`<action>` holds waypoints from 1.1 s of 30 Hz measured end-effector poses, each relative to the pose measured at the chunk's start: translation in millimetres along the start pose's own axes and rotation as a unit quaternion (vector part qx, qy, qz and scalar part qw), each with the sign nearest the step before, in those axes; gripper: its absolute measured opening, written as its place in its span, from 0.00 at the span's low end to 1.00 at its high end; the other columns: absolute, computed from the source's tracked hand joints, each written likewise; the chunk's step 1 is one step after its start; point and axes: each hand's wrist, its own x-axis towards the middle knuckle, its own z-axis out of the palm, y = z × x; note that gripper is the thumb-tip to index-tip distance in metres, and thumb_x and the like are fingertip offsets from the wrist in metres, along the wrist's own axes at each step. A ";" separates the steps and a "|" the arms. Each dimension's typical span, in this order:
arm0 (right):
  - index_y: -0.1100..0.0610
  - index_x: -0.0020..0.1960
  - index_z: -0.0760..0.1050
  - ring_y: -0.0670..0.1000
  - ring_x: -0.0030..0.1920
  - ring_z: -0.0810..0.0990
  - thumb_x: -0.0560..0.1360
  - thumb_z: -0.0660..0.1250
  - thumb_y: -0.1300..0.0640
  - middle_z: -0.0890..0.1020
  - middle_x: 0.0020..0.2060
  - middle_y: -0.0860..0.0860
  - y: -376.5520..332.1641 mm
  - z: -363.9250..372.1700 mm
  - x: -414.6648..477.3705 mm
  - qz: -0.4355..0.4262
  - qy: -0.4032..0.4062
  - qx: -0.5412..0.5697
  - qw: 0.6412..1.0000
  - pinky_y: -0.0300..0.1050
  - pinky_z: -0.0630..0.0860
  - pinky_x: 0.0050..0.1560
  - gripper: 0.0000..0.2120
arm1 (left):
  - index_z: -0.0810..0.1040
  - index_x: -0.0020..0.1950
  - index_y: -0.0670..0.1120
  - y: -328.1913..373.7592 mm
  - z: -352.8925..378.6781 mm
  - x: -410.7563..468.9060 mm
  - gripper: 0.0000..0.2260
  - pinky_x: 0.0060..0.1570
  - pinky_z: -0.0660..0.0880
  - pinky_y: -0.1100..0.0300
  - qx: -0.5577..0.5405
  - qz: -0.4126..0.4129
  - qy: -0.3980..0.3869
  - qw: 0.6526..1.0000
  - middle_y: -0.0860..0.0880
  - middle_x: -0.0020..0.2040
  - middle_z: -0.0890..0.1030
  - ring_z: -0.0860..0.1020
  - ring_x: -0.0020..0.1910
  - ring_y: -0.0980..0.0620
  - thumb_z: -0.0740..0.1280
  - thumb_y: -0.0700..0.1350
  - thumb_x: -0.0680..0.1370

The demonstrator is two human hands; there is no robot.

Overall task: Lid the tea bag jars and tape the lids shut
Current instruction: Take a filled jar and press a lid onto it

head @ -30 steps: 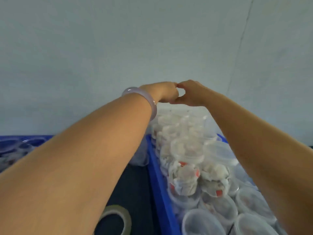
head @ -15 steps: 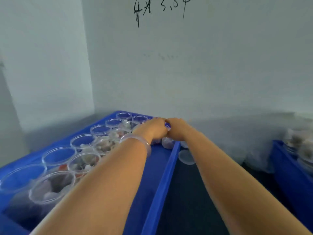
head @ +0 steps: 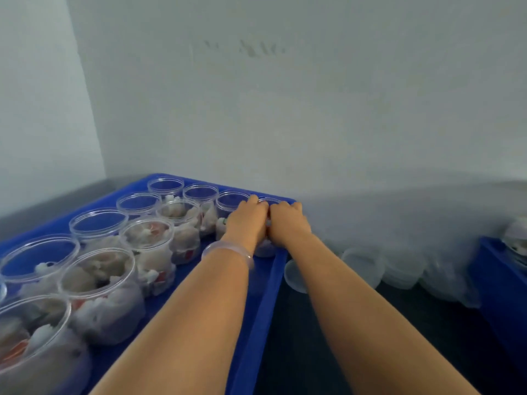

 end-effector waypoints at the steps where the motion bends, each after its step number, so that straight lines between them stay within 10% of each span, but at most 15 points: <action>1: 0.59 0.66 0.69 0.61 0.69 0.62 0.76 0.63 0.58 0.71 0.64 0.57 -1.9 -0.7 -1.9 0.011 0.012 0.005 1.000 0.51 0.68 0.62 0.18 | 0.72 0.62 0.42 0.2 1.7 -3.9 0.12 0.55 0.71 0.50 0.023 0.005 0.020 1.000 0.42 0.63 0.67 0.68 0.62 0.42 0.62 0.42 0.79; 6: 0.59 0.66 0.69 0.61 0.68 0.65 0.79 0.60 0.62 0.65 0.68 0.57 2.4 -39.5 -29.4 -0.021 0.113 0.058 0.992 0.51 0.67 0.64 0.16 | 0.69 0.65 0.42 10.7 -22.8 -23.1 0.14 0.54 0.67 0.53 -0.064 0.042 0.146 0.986 0.43 0.69 0.64 0.68 0.62 0.41 0.58 0.43 0.81; 12: 0.63 0.59 0.73 0.58 0.71 0.65 0.79 0.60 0.63 0.62 0.71 0.64 34.1 -133.0 -116.9 -0.045 0.271 0.254 0.927 0.36 0.61 0.56 0.11 | 0.74 0.53 0.35 77.7 -87.2 -56.9 0.07 0.65 0.63 0.55 -0.226 0.208 0.357 0.882 0.32 0.71 0.59 0.66 0.67 0.35 0.61 0.36 0.77; 18: 0.58 0.52 0.79 0.54 0.57 0.77 0.77 0.63 0.61 0.81 0.54 0.57 68.4 -92.3 -217.3 0.025 0.168 0.291 0.941 0.38 0.67 0.47 0.07 | 0.65 0.69 0.41 145.7 -17.4 -147.5 0.25 0.64 0.68 0.44 -0.600 0.051 0.201 0.772 0.39 0.65 0.70 0.71 0.63 0.41 0.59 0.42 0.71; 23: 0.50 0.43 0.79 0.42 0.43 0.75 0.73 0.71 0.55 0.79 0.41 0.43 100.2 -23.8 -257.7 0.042 0.086 0.351 0.932 0.33 0.68 0.39 0.01 | 0.65 0.70 0.43 145.8 65.4 -196.6 0.26 0.64 0.70 0.52 -0.617 0.042 0.142 0.773 0.52 0.61 0.71 0.72 0.64 0.51 0.59 0.43 0.71; 28: 0.50 0.51 0.74 0.51 0.47 0.81 0.73 0.62 0.59 0.83 0.46 0.52 144.6 4.5 -219.3 0.175 0.114 0.538 0.817 0.49 0.81 0.46 0.09 | 0.69 0.60 0.49 133.4 85.2 -184.5 0.19 0.52 0.71 0.71 -0.581 0.062 0.216 0.783 0.60 0.53 0.74 0.74 0.51 0.68 0.56 0.46 0.70; 33: 0.52 0.75 0.60 0.62 0.70 0.64 0.76 0.65 0.51 0.69 0.68 0.60 177.9 48.6 -152.8 0.194 0.021 0.236 0.952 0.53 0.66 0.68 0.29 | 0.68 0.60 0.54 126.3 97.9 -181.1 0.19 0.55 0.72 0.64 -0.535 0.113 0.231 0.805 0.55 0.56 0.74 0.74 0.55 0.61 0.57 0.50 0.69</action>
